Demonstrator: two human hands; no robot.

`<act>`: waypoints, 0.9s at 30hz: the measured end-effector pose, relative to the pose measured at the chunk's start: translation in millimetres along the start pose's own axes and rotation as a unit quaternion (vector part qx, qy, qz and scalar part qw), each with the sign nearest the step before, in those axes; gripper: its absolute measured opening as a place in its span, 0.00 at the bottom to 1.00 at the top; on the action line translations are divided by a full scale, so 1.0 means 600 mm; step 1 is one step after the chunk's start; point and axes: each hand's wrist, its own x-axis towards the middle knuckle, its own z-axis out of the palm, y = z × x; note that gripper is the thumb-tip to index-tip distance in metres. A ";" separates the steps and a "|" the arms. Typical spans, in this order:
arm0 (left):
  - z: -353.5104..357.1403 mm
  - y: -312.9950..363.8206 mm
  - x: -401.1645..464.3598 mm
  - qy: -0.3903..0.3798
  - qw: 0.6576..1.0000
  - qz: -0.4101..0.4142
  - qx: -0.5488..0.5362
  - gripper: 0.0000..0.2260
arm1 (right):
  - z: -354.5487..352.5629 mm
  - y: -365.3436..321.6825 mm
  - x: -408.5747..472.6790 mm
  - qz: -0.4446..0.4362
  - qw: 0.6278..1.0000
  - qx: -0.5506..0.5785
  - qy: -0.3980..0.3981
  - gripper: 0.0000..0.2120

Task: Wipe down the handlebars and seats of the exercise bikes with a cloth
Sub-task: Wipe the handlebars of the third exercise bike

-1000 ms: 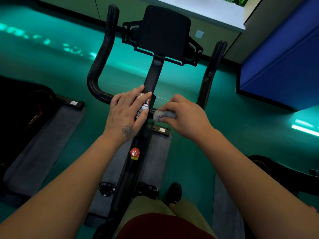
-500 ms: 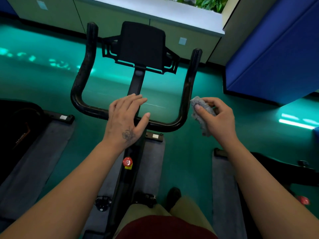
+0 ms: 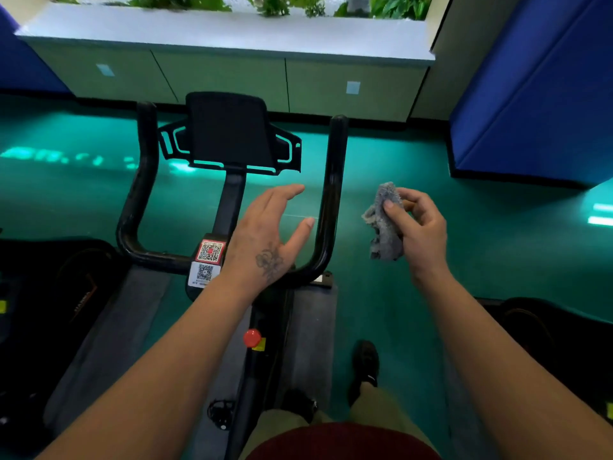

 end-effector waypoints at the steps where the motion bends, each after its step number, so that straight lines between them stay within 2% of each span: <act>1: 0.006 0.010 0.011 -0.003 1.000 -0.006 -0.004 0.21 | 0.003 0.001 0.010 0.004 1.000 0.009 -0.005 0.08; 11: 0.068 0.078 0.127 0.015 0.999 -0.033 -0.027 0.20 | 0.037 0.029 0.124 0.028 0.995 0.061 -0.077 0.10; 18: 0.098 0.090 0.199 0.037 0.995 -0.075 0.059 0.22 | 0.064 0.026 0.192 0.031 0.987 0.118 -0.102 0.09; 27: 0.120 0.084 0.245 0.077 0.987 -0.108 0.088 0.25 | 0.099 0.007 0.268 0.039 0.974 0.178 -0.138 0.10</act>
